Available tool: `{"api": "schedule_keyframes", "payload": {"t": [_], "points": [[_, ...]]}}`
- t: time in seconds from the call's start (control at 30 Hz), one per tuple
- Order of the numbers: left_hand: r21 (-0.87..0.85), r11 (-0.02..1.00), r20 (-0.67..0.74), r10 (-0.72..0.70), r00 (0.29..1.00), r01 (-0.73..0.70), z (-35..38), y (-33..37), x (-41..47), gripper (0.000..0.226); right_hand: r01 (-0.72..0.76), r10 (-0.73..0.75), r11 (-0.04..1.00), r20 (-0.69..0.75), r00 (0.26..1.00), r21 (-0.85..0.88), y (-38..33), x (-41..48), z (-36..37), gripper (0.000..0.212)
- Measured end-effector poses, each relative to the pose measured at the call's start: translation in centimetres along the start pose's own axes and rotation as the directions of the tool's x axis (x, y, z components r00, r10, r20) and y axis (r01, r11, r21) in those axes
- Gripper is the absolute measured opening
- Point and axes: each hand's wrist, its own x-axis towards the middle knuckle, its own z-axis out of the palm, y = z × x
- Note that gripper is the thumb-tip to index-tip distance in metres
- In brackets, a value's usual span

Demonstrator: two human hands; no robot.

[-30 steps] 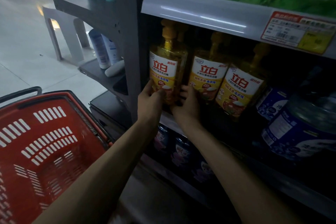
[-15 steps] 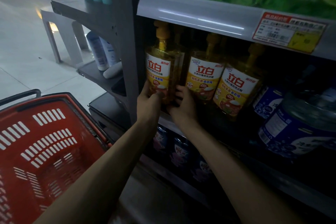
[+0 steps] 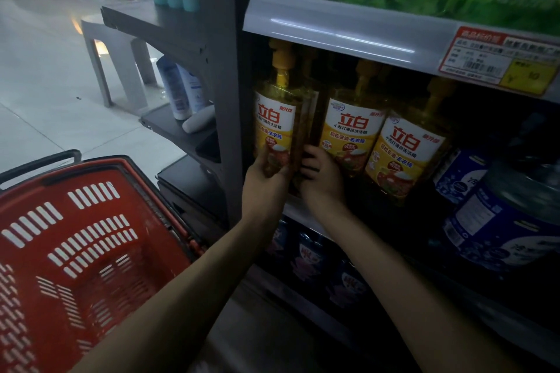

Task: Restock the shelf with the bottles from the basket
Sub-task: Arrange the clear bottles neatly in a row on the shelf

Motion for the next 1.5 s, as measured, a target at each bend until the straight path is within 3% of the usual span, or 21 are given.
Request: {"api": "schedule_keyframes", "payload": {"t": [0.1, 0.27, 0.37, 0.47, 0.57, 0.73, 0.83, 0.97, 1.07, 1.17, 1.33, 1.5], "points": [[0.044, 0.999, 0.031, 0.018, 0.999, -0.019, -0.4, -0.3, 0.1, 0.037, 0.007, -0.006, 1.000, 0.044, 0.999, -0.015, -0.2, -0.2, -0.5, 0.063], [0.037, 0.999, 0.101, 0.029, 0.995, -0.033, -0.4, -0.3, 0.2, 0.053, -0.017, 0.020, 0.999, 0.103, 0.994, -0.030, -1.0, -1.0, -1.0, 0.070], [0.062, 0.998, 0.089, 0.003, 0.996, -0.009, -0.7, -0.1, -0.1, 0.050, -0.030, 0.035, 0.998, 0.093, 0.995, -0.055, -1.0, -1.7, -1.5, 0.068], [0.120, 0.993, 0.125, 0.009, 0.992, -0.024, -0.8, 0.3, -1.1, 0.063, -0.016, 0.025, 0.992, 0.067, 0.997, -0.124, -0.9, -2.4, -2.8, 0.063], [0.152, 0.987, 0.167, 0.019, 0.986, -0.044, -0.5, 0.7, -1.9, 0.049, -0.015, 0.019, 0.977, 0.019, 1.000, -0.214, -0.7, -2.8, -4.3, 0.063], [0.178, 0.982, 0.216, 0.024, 0.976, -0.064, 0.3, 1.2, -2.7, 0.049, -0.007, -0.005, 0.965, -0.043, 0.999, -0.261, -0.7, -3.5, -7.2, 0.064], [0.163, 0.983, 0.244, 0.044, 0.969, -0.086, 1.1, 1.6, -3.1, 0.054, -0.010, -0.008, 0.969, -0.072, 0.997, -0.245, -0.6, -3.4, -8.1, 0.061], [0.147, 0.985, 0.259, 0.053, 0.965, -0.093, 2.5, 2.1, -3.3, 0.044, 0.004, -0.014, 0.983, -0.057, 0.998, -0.184, -0.4, -3.0, -8.2, 0.066], [0.136, 0.987, 0.266, 0.048, 0.963, -0.087, 3.4, 1.9, -3.2, 0.064, -0.009, 0.002, 0.991, -0.055, 0.998, -0.134, 0.3, -2.4, -8.1, 0.070], [0.134, 0.987, 0.263, 0.055, 0.963, -0.093, 4.2, 1.4, -2.6, 0.068, -0.013, 0.005, 0.995, -0.073, 0.997, -0.099, 1.6, -1.1, -8.0, 0.074], [0.115, 0.988, 0.229, 0.074, 0.971, -0.103, 5.0, 1.0, -1.6, 0.054, 0.021, -0.032, 0.995, -0.111, 0.993, -0.097, 0.1, -1.9, -6.8, 0.092], [0.069, 0.990, 0.192, 0.109, 0.975, -0.124, 6.0, 0.8, -0.6, 0.044, -0.015, 0.011, 1.000, -0.166, 0.986, -0.022, -0.9, -2.2, -6.2, 0.090]]}}
